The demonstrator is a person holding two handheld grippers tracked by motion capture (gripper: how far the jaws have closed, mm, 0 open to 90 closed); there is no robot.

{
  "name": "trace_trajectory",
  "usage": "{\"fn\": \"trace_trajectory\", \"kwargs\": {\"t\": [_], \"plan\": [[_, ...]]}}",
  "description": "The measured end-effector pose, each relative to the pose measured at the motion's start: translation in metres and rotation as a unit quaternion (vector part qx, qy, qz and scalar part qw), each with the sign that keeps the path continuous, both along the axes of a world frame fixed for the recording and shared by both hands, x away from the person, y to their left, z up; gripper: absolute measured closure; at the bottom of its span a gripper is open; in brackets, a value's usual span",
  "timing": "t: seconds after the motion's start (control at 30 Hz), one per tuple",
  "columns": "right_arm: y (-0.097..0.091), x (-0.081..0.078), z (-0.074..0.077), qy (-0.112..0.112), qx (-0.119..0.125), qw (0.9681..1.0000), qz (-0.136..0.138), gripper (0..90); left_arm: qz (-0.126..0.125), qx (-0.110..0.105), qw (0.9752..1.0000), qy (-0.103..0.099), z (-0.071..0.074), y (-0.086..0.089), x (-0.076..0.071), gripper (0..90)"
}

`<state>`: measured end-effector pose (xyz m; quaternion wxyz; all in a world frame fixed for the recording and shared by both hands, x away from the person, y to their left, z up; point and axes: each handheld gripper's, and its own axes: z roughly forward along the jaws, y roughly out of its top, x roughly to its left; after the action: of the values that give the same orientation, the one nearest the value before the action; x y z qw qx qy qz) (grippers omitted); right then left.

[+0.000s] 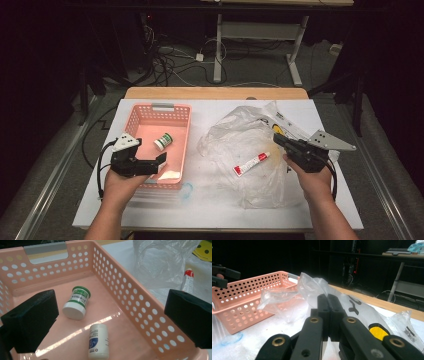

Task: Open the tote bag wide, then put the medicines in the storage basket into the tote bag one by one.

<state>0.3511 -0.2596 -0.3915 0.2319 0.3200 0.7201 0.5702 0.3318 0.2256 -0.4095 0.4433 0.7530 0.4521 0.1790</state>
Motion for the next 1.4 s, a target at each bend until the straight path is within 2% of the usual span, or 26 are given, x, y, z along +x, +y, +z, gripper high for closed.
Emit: {"fn": "trace_trajectory", "kwargs": {"t": [0.1,0.2,0.43,0.57,0.67,0.73,0.87,1.03,1.13,1.2,1.4], "plan": [[0.0,0.0,0.0,-0.002,0.0,1.0,0.0,90.0,-0.001,-0.002,1.0,0.002,0.003,-0.001,0.005,0.0],[-0.001,0.0,0.0,-0.003,0.0,1.0,0.0,90.0,0.002,-0.013,0.9999,-0.005,0.007,-0.002,0.009,0.0],[0.0,0.0,-0.001,0.001,0.001,1.0,-0.002,90.0,0.003,-0.003,1.0,-0.008,0.013,-0.008,0.025,0.0],[0.002,0.0,0.0,-0.003,-0.005,1.0,0.002,90.0,0.001,-0.002,1.0,0.001,0.013,-0.007,0.039,0.0],[0.004,-0.002,0.0,-0.005,-0.007,0.9999,0.007,90.0,0.01,0.001,0.9999,0.001,0.011,-0.003,0.049,0.0],[0.005,-0.001,0.0,-0.004,-0.007,0.9999,0.008,90.0,0.013,-0.003,0.9998,0.012,0.008,0.0,0.056,0.0],[0.006,0.001,0.0,-0.005,-0.005,0.9999,0.013,90.0,0.016,0.007,0.9994,0.031,0.002,0.001,0.071,0.0],[0.005,0.003,-0.001,0.002,-0.005,0.9999,0.014,90.0,0.013,0.006,0.9989,0.045,-0.003,-0.001,0.085,0.0],[0.005,0.002,0.0,-0.002,-0.002,0.9999,0.012,90.0,0.008,0.014,0.9984,0.054,-0.006,-0.006,0.093,0.0],[0.003,0.001,0.001,-0.002,-0.003,0.9999,0.011,90.0,0.006,0.013,0.9976,0.067,-0.009,-0.007,0.097,0.0],[0.0,0.0,0.002,-0.005,0.001,0.9999,0.01,90.0,-0.002,0.044,0.9946,0.094,-0.018,-0.013,0.109,1.2]]}}
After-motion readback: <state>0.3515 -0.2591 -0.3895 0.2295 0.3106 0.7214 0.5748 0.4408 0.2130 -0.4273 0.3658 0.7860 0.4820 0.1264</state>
